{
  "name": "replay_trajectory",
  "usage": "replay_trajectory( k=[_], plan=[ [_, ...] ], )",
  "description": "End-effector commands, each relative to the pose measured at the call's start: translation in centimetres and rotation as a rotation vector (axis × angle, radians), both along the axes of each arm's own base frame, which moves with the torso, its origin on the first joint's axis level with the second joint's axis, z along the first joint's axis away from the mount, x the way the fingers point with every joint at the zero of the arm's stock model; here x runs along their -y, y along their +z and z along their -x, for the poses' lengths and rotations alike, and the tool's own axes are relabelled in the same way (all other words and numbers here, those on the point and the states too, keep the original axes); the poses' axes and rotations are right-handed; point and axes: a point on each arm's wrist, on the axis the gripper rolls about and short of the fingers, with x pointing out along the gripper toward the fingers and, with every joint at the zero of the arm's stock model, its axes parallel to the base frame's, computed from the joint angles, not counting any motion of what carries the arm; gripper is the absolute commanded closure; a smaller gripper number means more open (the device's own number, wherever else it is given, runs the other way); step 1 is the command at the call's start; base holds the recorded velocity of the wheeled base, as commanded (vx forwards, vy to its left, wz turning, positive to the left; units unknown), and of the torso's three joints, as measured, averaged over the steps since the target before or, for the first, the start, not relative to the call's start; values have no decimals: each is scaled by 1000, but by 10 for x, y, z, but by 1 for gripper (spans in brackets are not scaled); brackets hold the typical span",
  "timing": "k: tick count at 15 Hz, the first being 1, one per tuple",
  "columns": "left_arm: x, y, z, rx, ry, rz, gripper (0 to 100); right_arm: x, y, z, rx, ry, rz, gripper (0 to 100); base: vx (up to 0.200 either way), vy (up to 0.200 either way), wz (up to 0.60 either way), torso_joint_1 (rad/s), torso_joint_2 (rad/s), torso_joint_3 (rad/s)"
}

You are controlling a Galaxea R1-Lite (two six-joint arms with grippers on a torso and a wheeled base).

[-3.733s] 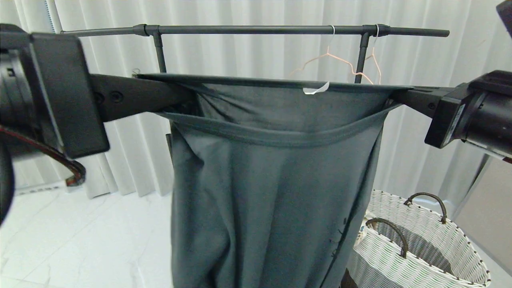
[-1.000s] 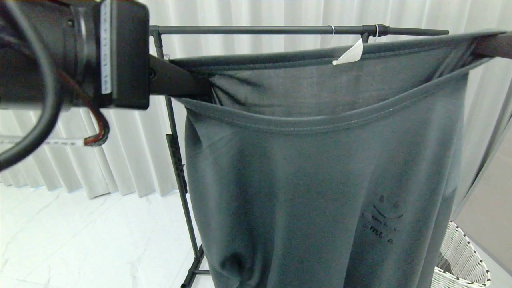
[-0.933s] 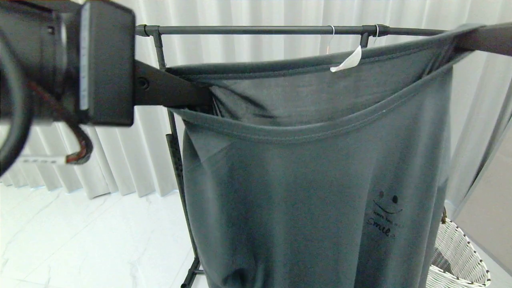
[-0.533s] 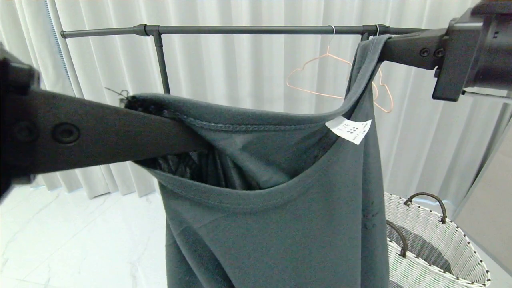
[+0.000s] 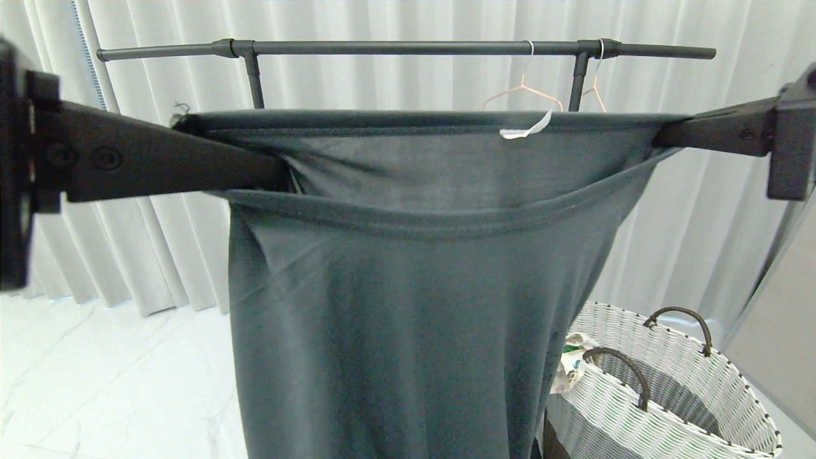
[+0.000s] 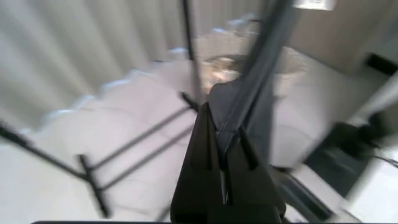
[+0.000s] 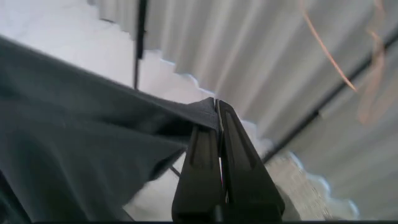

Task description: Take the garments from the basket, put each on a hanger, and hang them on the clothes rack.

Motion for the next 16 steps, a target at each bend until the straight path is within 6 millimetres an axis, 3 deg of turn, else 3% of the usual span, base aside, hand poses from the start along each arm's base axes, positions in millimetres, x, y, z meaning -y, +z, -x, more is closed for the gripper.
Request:
replay_trajectory(
  k=[1, 3, 4, 10, 11, 14, 16],
  plan=[
    [3, 5, -28, 29, 101, -17, 100, 32, 15, 18, 41, -79, -36, 100, 0, 0, 0, 0, 0, 0],
    [14, 6, -55, 53, 169, 10, 100, 40, 10, 27, 13, -86, -17, 100, 0, 0, 0, 0, 0, 0],
    [17, 7, -59, 61, 172, 17, 100, 41, 5, 29, -4, -84, -2, 100, 0, 0, 0, 0, 0, 0],
    [18, 5, -58, 52, 168, 19, 100, 42, -10, 30, -37, -88, 26, 100, 0, 0, 0, 0, 0, 0],
    [18, 6, -58, 53, 167, 20, 100, 42, -11, 30, -43, -87, 28, 0, 0, 0, 0, 0, 0, 0],
    [18, 6, -58, 62, 171, 14, 100, 46, -20, 36, -58, -78, 39, 0, 0, 0, 0, 0, 0, 0],
    [18, 5, -60, 79, 239, -11, 100, 58, -35, 54, -73, -50, 37, 0, 0, 0, 0, 0, 0, 0]
  ],
)
